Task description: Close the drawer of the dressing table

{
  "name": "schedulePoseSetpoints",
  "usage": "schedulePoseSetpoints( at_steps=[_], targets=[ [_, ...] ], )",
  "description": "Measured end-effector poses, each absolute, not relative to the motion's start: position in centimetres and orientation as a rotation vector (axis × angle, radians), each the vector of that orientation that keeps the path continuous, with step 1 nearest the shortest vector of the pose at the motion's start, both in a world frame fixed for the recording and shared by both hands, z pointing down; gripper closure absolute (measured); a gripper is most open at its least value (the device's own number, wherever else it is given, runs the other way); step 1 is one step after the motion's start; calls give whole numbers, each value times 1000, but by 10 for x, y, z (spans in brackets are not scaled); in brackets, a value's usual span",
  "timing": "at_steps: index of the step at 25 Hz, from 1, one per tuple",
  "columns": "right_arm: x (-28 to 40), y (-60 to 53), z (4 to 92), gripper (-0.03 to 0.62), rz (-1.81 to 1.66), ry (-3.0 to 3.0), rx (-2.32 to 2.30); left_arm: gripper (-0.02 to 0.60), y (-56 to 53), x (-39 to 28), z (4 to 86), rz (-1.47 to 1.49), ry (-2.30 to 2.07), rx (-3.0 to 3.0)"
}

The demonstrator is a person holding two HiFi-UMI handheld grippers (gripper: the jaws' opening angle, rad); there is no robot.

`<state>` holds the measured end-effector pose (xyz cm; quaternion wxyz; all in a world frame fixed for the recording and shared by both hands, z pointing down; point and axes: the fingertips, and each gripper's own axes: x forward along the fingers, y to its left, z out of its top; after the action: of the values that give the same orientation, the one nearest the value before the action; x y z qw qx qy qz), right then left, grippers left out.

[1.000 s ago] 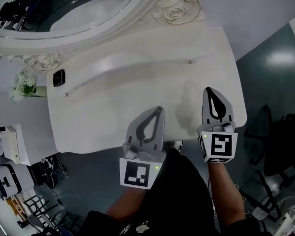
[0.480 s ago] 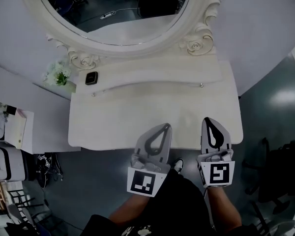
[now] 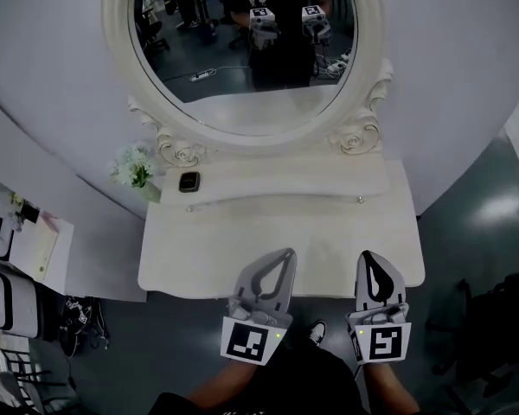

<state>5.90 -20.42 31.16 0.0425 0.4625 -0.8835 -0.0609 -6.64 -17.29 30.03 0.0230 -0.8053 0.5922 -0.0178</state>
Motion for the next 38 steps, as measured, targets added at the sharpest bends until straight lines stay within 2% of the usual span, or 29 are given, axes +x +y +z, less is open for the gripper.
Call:
schedulePoseSetpoints(
  at_steps=[7, 38],
  targets=[
    [49, -183, 291, 595, -233, -2687, 1431, 580, -160, -95, 278, -24, 1802, -2467],
    [39, -177, 261, 595, -326, -2641, 1509, 580, -163, -94, 254, 15, 1648, -2514]
  ],
)
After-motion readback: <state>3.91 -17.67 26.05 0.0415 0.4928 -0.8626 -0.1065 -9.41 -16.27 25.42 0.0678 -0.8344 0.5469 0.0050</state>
